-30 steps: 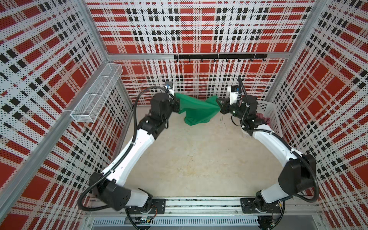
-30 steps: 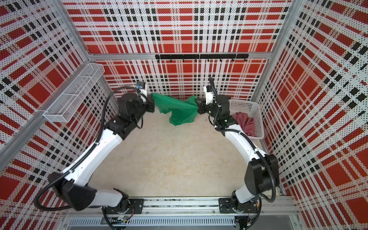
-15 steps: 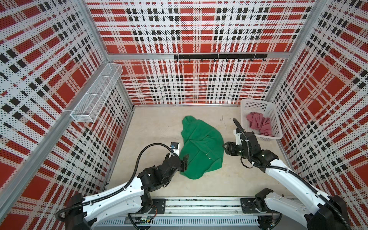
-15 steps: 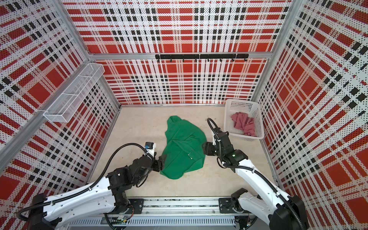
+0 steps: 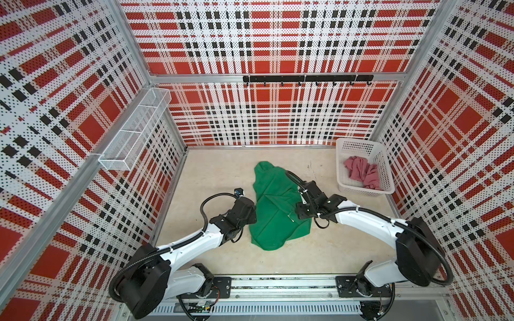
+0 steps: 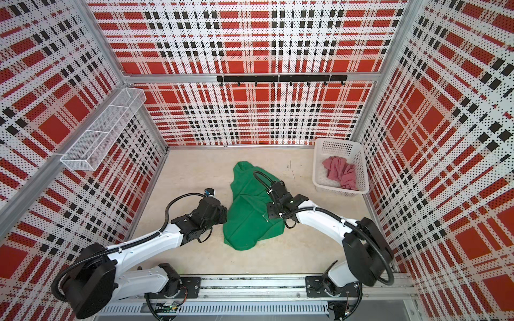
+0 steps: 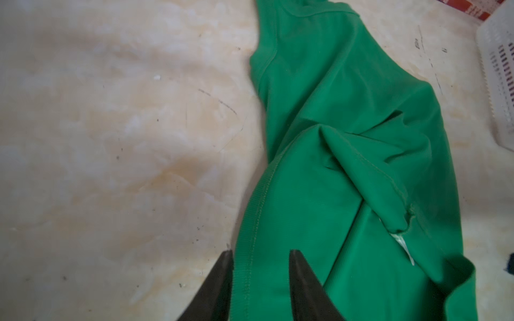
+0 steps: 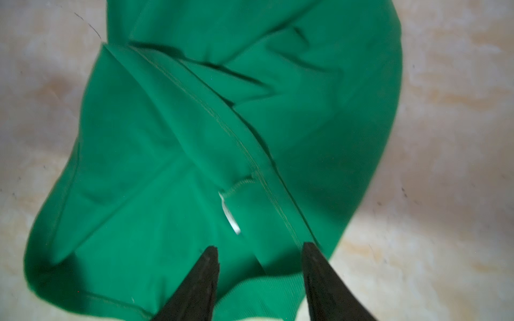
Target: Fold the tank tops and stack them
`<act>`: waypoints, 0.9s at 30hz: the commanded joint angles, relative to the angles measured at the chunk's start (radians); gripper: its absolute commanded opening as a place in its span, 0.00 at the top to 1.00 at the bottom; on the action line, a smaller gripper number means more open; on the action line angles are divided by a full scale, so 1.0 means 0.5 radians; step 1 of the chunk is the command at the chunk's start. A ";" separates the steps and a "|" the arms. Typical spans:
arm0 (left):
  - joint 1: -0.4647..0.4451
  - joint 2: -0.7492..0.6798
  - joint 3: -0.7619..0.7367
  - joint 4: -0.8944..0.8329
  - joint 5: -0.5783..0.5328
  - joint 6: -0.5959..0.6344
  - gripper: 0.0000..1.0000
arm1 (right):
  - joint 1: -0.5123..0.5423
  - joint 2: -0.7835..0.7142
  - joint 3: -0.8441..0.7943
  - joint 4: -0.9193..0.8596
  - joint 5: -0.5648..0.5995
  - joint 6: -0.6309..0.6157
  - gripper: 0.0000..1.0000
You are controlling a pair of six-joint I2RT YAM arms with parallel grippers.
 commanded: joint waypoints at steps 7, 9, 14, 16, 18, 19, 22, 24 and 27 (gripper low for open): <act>0.016 0.017 -0.314 0.504 0.348 -0.355 0.52 | -0.004 0.583 0.487 0.125 0.155 -0.064 0.40; -0.022 0.018 -0.352 0.522 0.347 -0.392 0.52 | -0.049 0.617 0.497 0.066 0.254 -0.042 0.40; -0.082 0.047 -0.403 0.567 0.386 -0.460 0.55 | -0.178 0.532 0.326 0.110 0.075 0.064 0.40; -0.101 0.061 -0.411 0.551 0.408 -0.475 0.57 | -0.173 0.520 0.299 0.079 0.014 0.080 0.41; -0.134 0.063 -0.422 0.514 0.403 -0.485 0.60 | -0.152 0.493 0.251 0.086 -0.049 0.150 0.43; -0.143 0.064 -0.429 0.498 0.392 -0.488 0.63 | -0.142 0.481 0.235 0.088 -0.070 0.164 0.44; -0.145 0.058 -0.461 0.493 0.381 -0.503 0.67 | -0.122 0.468 0.200 0.090 -0.135 0.180 0.47; -0.144 0.055 -0.459 0.493 0.374 -0.501 0.68 | -0.119 0.468 0.184 0.099 -0.164 0.175 0.48; -0.142 0.066 -0.441 0.478 0.368 -0.486 0.70 | -0.121 0.488 0.181 0.119 -0.204 0.166 0.47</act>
